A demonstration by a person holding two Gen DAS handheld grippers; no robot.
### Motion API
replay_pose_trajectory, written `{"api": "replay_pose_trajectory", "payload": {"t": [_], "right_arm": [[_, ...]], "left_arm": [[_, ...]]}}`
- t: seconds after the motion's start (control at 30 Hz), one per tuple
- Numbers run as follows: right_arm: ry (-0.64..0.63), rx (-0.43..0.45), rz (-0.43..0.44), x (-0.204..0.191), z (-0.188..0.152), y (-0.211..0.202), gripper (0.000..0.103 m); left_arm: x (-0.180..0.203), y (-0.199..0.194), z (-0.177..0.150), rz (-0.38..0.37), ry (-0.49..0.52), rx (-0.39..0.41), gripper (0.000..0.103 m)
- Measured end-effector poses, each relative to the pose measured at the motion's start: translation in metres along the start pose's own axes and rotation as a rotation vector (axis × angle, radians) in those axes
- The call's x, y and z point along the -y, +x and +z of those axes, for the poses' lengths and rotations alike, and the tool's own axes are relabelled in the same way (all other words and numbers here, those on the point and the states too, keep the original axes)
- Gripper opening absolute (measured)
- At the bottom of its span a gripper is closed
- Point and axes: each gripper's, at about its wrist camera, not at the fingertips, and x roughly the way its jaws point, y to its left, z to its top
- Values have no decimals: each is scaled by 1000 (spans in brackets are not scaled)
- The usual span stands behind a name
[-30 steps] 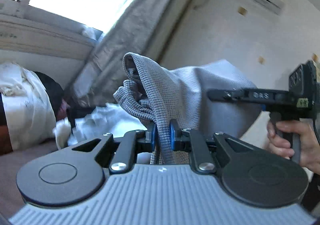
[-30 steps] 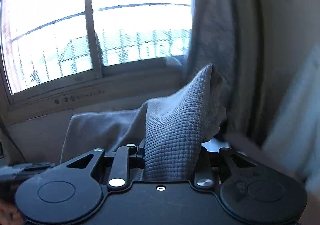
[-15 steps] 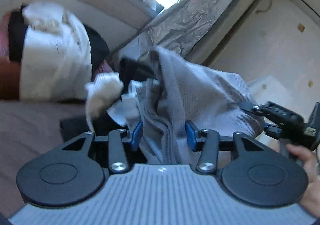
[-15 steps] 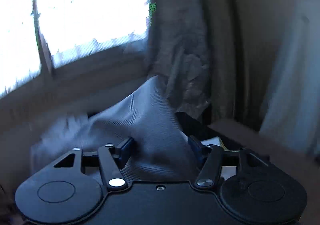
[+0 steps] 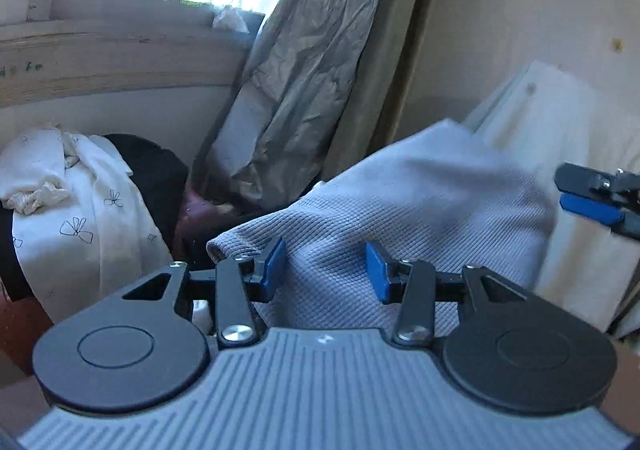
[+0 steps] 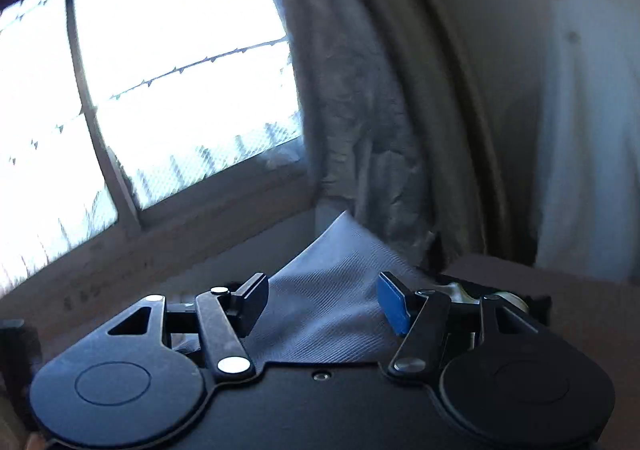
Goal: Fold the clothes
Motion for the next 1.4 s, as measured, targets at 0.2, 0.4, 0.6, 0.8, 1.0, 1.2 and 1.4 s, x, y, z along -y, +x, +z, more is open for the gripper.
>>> {"api": "replay_pose_trajectory", "payload": {"t": [0.2,0.4,0.6,0.8,1.0,1.2,1.4], "right_arm": [[15,-96,-271,39,-11,74,64],[51,-66,-277,51,-27,80,65],[105,-154,-300,8,-44,17,80],[158,-243,-323,-35,-60,-45,81],[188,-267,-332,-84,-93,-112,87],[83,-260,-447,-120,-111,-145,88],[-1,-231,-495,-143,-111,-159,90]], "left_arm": [[7,13,1,-84,142,-55,47],[9,21,4,-67,146,-112,49],[25,-45,-7,-40,241,-144,97],[18,-108,-30,-16,155,-197,97],[45,-159,-73,50,255,-308,97],[68,-212,-97,23,396,-311,98],[73,-217,-105,64,401,-317,102]]}}
